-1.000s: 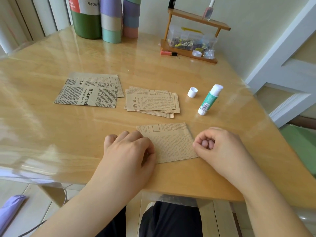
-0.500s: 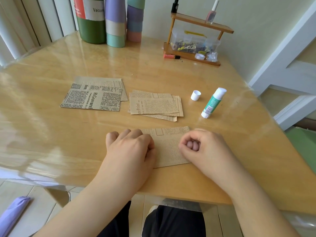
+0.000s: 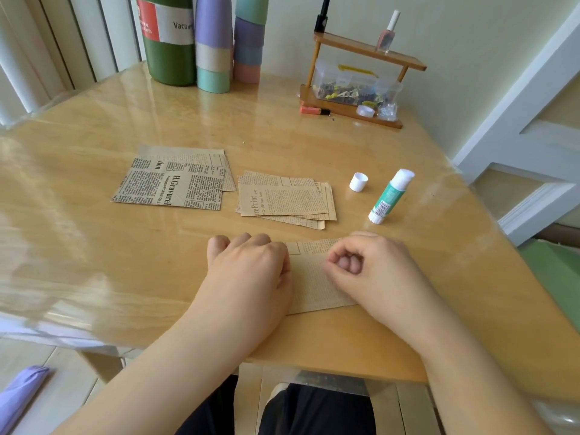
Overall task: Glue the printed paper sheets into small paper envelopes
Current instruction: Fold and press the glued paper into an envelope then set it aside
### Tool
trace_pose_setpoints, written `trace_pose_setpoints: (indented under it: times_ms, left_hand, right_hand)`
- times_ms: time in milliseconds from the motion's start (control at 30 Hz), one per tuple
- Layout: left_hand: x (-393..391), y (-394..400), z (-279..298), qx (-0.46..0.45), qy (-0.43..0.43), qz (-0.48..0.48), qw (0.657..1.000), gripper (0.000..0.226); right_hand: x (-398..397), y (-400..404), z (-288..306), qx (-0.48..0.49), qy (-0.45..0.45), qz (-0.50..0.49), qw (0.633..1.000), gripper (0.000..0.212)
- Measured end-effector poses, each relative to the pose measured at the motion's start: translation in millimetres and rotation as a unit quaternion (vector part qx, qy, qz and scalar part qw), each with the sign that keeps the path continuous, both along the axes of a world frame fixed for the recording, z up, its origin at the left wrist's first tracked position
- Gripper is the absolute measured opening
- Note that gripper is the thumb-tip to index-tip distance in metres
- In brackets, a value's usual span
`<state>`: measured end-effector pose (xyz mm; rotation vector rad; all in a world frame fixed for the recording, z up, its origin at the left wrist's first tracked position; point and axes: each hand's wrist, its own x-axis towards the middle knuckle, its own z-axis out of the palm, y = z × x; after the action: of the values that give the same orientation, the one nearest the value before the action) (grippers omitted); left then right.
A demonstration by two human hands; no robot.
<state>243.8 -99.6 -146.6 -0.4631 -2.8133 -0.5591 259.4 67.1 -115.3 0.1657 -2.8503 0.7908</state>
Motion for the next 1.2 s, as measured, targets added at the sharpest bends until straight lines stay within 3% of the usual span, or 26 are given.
trace_pose_setpoints:
  times_ms: [200, 433, 567, 700, 800, 933, 1200]
  left_hand:
    - [-4, 4, -8, 0.01, 0.027, -0.007, 1.0, 0.008]
    - [-1, -11, -12, 0.046, 0.05, 0.01, 0.998, 0.009]
    - [-1, -10, -12, 0.036, 0.064, 0.007, 0.997, 0.008]
    - [-5, -7, -5, 0.011, 0.044, 0.003, 0.999, 0.014]
    - [-9, 2, 1, -0.045, 0.011, 0.005, 0.999, 0.006]
    - [-15, 14, 3, -0.059, -0.002, 0.008, 0.998, 0.018]
    - [-16, -10, -5, 0.009, 0.043, 0.024, 0.999, 0.008]
  right_hand:
    - [-8, -20, -10, 0.0, -0.015, 0.046, 0.999, 0.01]
    - [-4, 25, -6, -0.037, -0.033, -0.077, 0.996, 0.019]
    - [-3, 33, -6, -0.032, -0.044, -0.096, 0.994, 0.02]
    - [-7, 27, -2, 0.027, -0.021, -0.064, 0.997, 0.017]
    - [-12, 5, -2, 0.01, -0.02, 0.001, 1.0, 0.015]
    - [-20, -20, -8, 0.003, -0.038, 0.068, 0.997, 0.017]
    - [-19, 28, -7, -0.02, -0.034, -0.061, 0.997, 0.02]
